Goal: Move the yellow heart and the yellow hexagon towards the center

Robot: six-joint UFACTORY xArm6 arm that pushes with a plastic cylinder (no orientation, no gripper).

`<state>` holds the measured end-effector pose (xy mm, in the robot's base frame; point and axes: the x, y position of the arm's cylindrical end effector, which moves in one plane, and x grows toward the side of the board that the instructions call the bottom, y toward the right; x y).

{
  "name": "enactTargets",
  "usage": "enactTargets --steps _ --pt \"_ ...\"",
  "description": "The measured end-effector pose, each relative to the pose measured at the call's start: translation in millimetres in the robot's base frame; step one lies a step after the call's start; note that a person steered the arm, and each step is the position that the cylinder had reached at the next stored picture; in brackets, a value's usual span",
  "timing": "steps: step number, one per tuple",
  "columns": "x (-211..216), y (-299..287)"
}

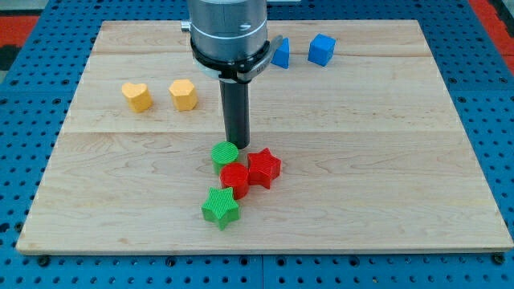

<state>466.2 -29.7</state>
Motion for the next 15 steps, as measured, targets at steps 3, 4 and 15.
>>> enactTargets --steps 3,4,15 --pt "-7 -39" --pt "-19 -135" --pt "-44 -31"
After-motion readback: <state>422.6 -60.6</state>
